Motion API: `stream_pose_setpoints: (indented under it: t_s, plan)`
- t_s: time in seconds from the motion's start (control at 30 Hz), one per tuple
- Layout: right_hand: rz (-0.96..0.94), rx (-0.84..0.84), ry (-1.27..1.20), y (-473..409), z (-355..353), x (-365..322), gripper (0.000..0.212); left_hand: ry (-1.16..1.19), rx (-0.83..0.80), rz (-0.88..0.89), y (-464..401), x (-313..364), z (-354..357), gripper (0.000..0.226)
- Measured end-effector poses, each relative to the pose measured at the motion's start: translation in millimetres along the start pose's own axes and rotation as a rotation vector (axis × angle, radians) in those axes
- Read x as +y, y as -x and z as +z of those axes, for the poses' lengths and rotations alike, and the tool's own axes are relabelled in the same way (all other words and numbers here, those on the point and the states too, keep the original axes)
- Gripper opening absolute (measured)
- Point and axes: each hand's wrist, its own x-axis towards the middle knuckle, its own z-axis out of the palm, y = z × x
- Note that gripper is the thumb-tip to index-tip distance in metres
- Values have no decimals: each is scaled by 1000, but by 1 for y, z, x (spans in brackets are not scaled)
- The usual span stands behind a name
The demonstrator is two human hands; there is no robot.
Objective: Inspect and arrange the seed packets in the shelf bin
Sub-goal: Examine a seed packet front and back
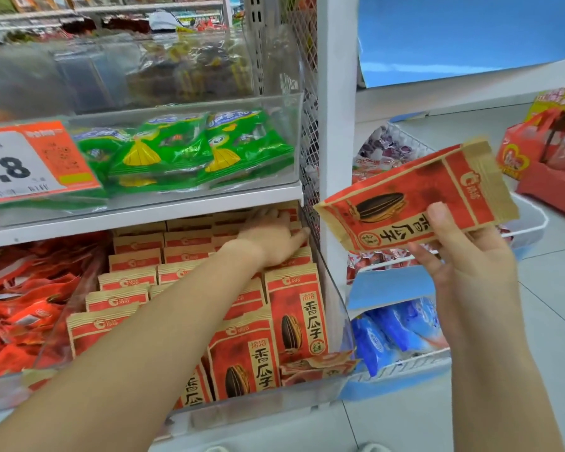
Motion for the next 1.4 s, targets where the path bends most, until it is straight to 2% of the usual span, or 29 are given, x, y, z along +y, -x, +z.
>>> stream_pose_setpoints:
  t_s: [0.13,0.3,0.4,0.47,0.6,0.7,0.83,0.93,1.0,1.07,1.13,1.2,1.27,1.4]
  plan:
    - [-42,7,-11,2,4,-1,17,57,37,43,19,6,-15,51]
    - [-108,14,34,8,14,-1,19,-78,-28,207,79,17,-31,66]
    - [-156,-9,86,12,23,1,16,-4,-60,272,116,22,-27,59]
    - [-196,-76,173,14,28,4,13,29,-36,298,128,24,-21,49]
    - [-236,-235,331,15,40,12,15,171,-62,257,131,17,-12,57]
    - [-236,-324,434,14,49,21,12,180,-69,256,131,13,-7,63]
    - [-270,-411,783,4,58,36,7,200,-94,245,128,11,-7,62]
    - [-279,-415,943,-5,64,45,11,309,-110,249,128,2,-14,50]
    - [-283,-402,999,-7,65,47,13,441,-34,190,130,-9,-22,40]
    - [-247,-404,1060,-7,65,47,12,524,126,62,128,-23,-30,29]
    - [-196,-446,1115,-5,66,49,11,493,254,-69,124,-36,-38,23]
    - [-151,-502,1159,-3,67,55,12,358,201,-105,119,-39,-42,35]
    - [-76,-552,1153,-1,69,60,17,243,93,-38,111,-33,-41,48]
    - [4,-587,1128,2,64,53,47,167,-44,106,81,-25,-29,28]
